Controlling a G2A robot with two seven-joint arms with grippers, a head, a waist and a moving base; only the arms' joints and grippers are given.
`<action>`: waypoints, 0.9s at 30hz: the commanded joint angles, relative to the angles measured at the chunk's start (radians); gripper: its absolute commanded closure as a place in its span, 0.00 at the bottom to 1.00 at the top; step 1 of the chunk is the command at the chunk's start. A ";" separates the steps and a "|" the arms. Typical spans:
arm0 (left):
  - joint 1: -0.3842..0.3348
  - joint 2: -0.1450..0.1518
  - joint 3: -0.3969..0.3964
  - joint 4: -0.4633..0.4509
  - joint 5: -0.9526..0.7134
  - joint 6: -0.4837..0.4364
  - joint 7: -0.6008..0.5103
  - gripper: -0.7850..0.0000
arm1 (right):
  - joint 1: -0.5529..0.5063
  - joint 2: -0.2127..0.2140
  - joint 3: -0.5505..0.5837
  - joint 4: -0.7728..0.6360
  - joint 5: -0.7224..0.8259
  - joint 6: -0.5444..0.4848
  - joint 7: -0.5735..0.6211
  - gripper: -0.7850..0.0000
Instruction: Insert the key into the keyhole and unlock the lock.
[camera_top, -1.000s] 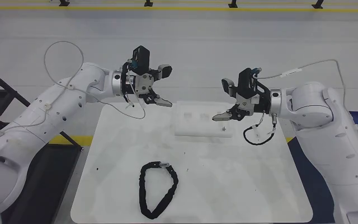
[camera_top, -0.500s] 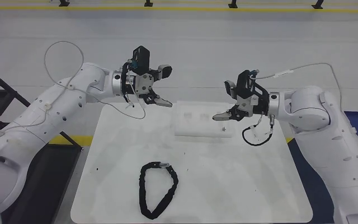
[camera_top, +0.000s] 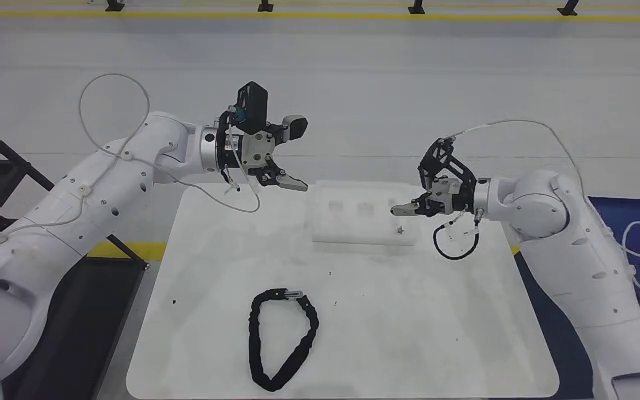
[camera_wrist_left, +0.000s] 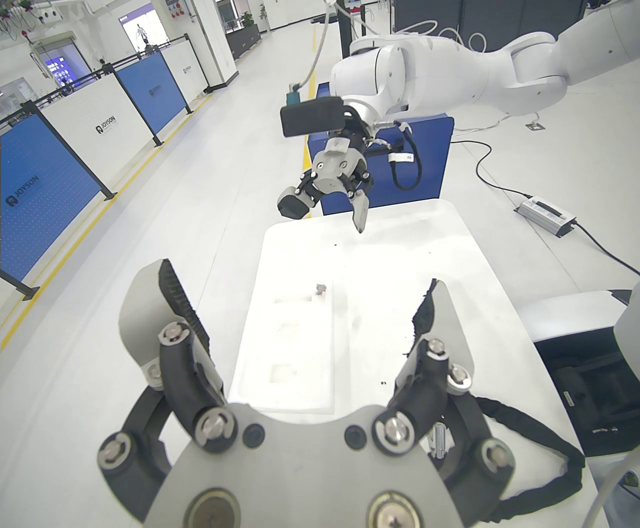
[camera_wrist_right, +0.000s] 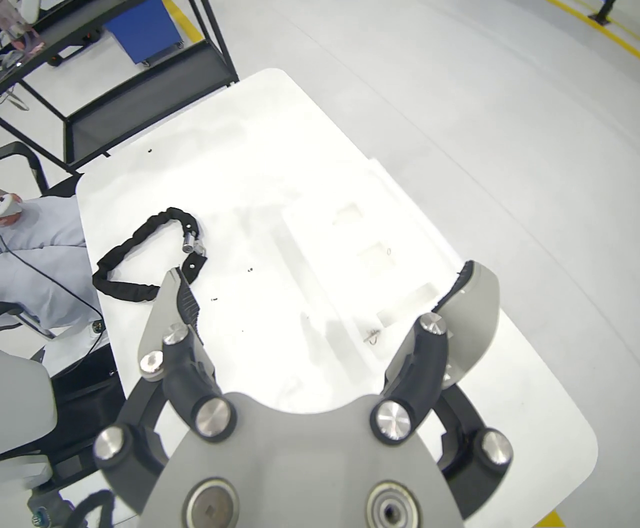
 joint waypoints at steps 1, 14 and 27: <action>0.000 0.000 0.000 0.000 0.000 0.000 0.000 0.00 | 0.001 -0.004 -0.015 0.031 0.000 0.033 -0.002 0.00; 0.000 0.000 0.000 0.000 0.000 0.000 0.000 0.00 | 0.074 -0.079 -0.178 0.302 0.060 0.252 -0.008 0.00; 0.000 0.000 0.000 0.000 0.000 0.000 0.000 0.00 | 0.156 -0.192 -0.336 0.490 0.083 0.527 -0.030 0.00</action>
